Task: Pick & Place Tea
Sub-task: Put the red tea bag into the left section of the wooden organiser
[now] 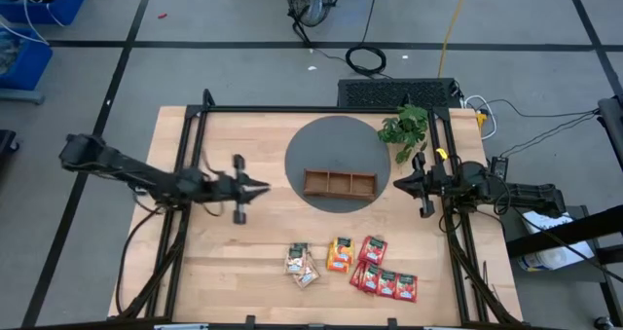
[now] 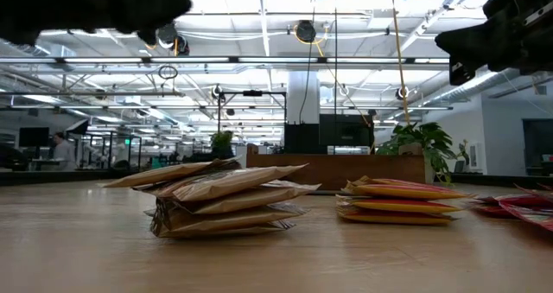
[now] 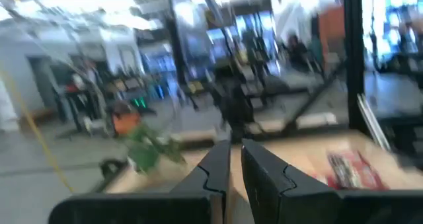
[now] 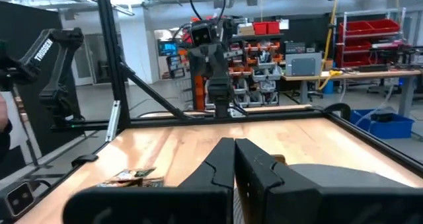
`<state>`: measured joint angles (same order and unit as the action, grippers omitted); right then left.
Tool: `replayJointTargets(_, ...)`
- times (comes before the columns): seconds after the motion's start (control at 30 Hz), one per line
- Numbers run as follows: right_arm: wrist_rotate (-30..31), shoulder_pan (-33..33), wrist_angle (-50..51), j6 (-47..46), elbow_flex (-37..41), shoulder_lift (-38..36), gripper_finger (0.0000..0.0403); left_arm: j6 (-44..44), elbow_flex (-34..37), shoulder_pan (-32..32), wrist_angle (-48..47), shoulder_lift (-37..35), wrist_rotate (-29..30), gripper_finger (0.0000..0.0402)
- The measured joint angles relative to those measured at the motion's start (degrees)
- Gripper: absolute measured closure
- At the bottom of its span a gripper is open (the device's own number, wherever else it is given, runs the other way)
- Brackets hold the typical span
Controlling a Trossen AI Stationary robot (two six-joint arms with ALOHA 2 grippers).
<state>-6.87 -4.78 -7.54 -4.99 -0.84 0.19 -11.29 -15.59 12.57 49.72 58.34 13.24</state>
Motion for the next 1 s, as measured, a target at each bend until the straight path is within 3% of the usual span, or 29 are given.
replayJointTargets(0.17,-1.04,0.02,-0.80,-0.01,0.00,0.00,0.0403,2.09,-9.81,0.31,-3.62,10.56,-1.42,0.0355)
replayJointTargets(0.33,-6.64,0.09,-1.62,-1.37,-2.13,0.47,0.0403,6.19,-18.32,0.48,-11.90,19.96,-1.49,0.0355)
replayJointTargets(0.53,-6.86,2.21,12.56,-3.46,-11.47,6.53,0.0403,8.60,-24.73,2.11,-14.02,28.89,-9.19,0.0355)
replayJointTargets(0.67,-6.74,5.61,23.90,-9.46,-15.25,12.79,0.0403,11.00,-27.98,3.72,-13.37,34.28,-11.56,0.0355)
replayJointTargets(0.83,-6.35,11.93,24.16,-18.57,-15.98,20.20,0.0403,12.56,-34.67,5.25,-15.21,41.63,-11.60,0.0355)
replayJointTargets(1.0,-0.43,19.69,22.97,-27.15,-15.98,26.81,0.0403,12.91,-46.79,6.06,-25.42,50.20,-8.03,0.0355)
